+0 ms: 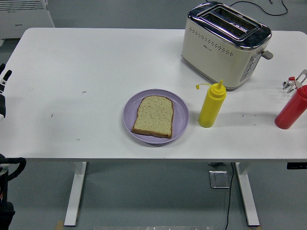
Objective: Pick up the cup,pour liquid into bread,place the cup on the desk
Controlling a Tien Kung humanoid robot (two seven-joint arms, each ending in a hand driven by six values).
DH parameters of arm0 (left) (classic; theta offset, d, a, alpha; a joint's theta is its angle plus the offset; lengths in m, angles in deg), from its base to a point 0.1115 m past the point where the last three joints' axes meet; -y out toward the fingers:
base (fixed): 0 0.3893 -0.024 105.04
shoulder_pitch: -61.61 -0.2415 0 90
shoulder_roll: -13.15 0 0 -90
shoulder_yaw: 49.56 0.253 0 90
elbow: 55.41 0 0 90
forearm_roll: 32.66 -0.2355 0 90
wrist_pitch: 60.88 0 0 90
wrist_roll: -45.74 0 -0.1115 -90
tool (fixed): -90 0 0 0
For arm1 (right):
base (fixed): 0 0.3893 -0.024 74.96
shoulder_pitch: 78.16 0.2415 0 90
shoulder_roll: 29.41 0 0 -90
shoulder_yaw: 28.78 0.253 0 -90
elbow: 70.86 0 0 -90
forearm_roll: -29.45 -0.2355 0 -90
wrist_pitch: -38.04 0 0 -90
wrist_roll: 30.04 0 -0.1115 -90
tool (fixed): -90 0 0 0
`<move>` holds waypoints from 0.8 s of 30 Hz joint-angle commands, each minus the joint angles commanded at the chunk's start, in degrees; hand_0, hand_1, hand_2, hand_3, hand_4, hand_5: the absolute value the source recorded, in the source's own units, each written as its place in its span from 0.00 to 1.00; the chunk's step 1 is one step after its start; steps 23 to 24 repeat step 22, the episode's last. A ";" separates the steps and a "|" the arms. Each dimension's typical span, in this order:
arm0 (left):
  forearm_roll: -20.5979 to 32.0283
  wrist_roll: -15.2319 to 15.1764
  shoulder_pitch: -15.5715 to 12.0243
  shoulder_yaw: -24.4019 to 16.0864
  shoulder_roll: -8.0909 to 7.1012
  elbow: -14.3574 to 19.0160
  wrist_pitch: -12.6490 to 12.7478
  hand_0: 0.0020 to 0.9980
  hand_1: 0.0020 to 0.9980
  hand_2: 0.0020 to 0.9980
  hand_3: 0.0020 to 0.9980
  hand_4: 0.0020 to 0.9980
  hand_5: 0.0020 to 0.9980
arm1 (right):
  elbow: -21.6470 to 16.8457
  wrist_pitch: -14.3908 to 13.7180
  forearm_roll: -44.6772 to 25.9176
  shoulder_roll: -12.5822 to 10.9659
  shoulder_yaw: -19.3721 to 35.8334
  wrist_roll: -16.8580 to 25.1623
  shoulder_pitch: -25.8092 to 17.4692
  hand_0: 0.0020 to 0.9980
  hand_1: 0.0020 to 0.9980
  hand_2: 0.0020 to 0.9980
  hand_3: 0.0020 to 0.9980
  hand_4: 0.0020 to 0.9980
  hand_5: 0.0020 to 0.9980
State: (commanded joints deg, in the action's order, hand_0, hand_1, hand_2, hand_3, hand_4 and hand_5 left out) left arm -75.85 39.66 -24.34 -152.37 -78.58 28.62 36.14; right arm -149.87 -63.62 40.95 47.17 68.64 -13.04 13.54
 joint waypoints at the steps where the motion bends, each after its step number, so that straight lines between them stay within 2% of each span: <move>1: -0.01 0.00 0.00 0.01 0.00 0.01 0.00 0.72 0.76 0.79 0.70 0.66 1.00 | 0.03 0.01 -0.01 0.00 -0.02 -0.05 -0.01 0.81 0.75 0.77 0.81 0.62 0.57; 24: 0.01 -0.04 0.01 0.10 -0.03 0.07 0.04 0.72 0.76 0.79 0.70 0.66 1.00 | 0.12 -0.15 0.11 0.01 -0.04 -0.44 -0.04 0.80 0.75 0.77 0.81 0.62 0.56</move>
